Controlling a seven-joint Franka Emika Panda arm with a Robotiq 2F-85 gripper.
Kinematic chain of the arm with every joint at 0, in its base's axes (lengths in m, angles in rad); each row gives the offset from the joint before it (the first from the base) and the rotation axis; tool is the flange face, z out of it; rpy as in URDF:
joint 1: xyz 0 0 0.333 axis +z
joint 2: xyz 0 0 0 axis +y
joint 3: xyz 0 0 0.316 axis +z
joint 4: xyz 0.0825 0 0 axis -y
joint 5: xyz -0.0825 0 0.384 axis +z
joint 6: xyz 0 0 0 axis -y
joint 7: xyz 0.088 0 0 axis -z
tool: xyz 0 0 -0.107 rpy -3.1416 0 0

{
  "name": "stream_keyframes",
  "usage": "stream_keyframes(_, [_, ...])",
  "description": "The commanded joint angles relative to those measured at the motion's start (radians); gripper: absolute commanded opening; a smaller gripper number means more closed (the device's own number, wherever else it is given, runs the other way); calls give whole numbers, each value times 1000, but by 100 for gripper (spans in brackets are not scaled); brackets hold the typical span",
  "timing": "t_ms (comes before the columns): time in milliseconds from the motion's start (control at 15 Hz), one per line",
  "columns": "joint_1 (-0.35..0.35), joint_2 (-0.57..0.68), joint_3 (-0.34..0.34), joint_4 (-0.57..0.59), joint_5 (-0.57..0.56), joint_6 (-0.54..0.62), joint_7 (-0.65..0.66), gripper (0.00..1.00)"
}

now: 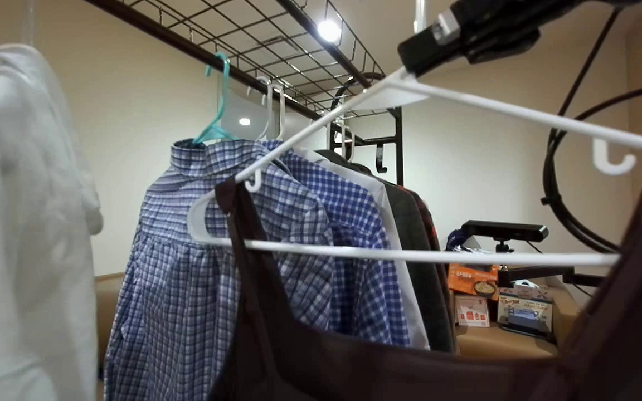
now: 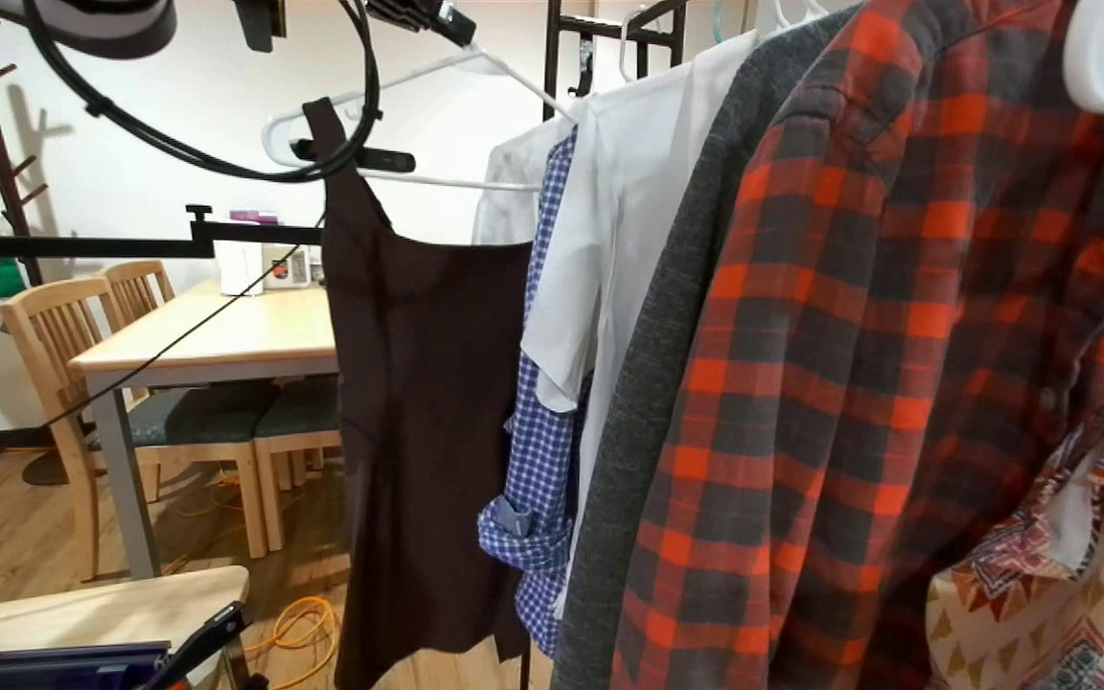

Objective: Unhang the brown dress and move it to the back

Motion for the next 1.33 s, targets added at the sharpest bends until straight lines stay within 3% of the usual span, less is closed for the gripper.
stream_keyframes(0, [-172, 87, 40, 147, -68, 47, 16, 7])
stream_keyframes(67, [-211, 104, 57, 182, -81, 55, 16, 7])
stream_keyframes(133, [-124, 45, 27, 93, -55, 11, 12, 8])
stream_keyframes(267, [-188, 79, 50, 145, -69, 21, 14, 8])
stream_keyframes(533, [-202, 95, 57, 163, -73, 22, 15, 8])
stream_keyframes(800, [-289, 77, 176, 236, -75, -97, 135, 7])
stream_keyframes(933, [-354, 80, 245, 281, -81, -95, 207, 7])
stream_keyframes(1267, [-603, 51, 390, 418, -128, -63, 359, 7])
